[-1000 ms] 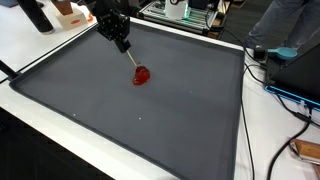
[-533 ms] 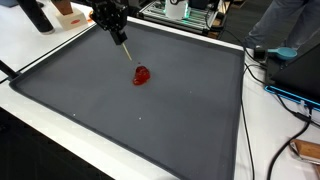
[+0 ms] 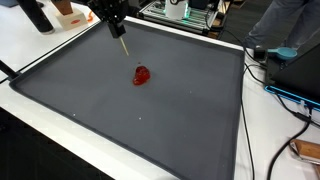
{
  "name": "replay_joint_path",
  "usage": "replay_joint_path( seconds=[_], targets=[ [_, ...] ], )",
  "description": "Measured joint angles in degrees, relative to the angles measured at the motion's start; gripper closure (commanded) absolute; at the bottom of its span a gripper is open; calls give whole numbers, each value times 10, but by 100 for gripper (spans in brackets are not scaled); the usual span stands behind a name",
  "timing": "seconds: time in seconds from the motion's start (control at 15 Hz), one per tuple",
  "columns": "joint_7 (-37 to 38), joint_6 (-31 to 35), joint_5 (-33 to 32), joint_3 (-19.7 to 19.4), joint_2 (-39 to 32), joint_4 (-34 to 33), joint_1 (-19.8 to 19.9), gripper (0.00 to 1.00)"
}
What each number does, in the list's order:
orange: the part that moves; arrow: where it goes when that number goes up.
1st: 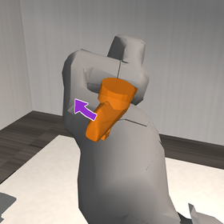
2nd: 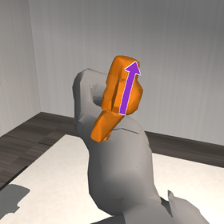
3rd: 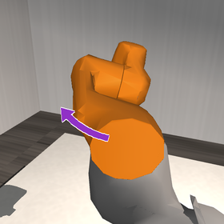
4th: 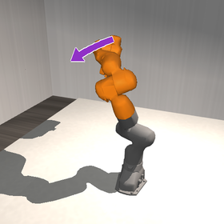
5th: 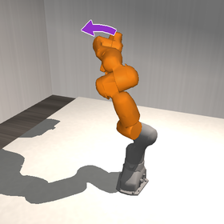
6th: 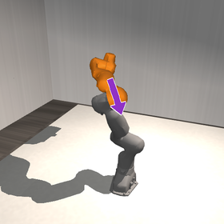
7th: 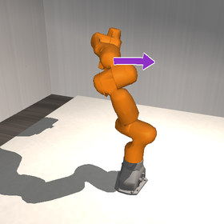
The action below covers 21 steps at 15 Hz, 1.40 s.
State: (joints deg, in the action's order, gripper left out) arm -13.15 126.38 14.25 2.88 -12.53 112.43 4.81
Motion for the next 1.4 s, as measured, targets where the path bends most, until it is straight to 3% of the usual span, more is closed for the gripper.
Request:
replay_joint_path(
  seconds=[0.8,1.4],
  targets=[
    [406,-6,-313,-34,-25,-18,-102,97],
    [603,-95,-486,-58,-113,-89,-172,97]
  ],
)
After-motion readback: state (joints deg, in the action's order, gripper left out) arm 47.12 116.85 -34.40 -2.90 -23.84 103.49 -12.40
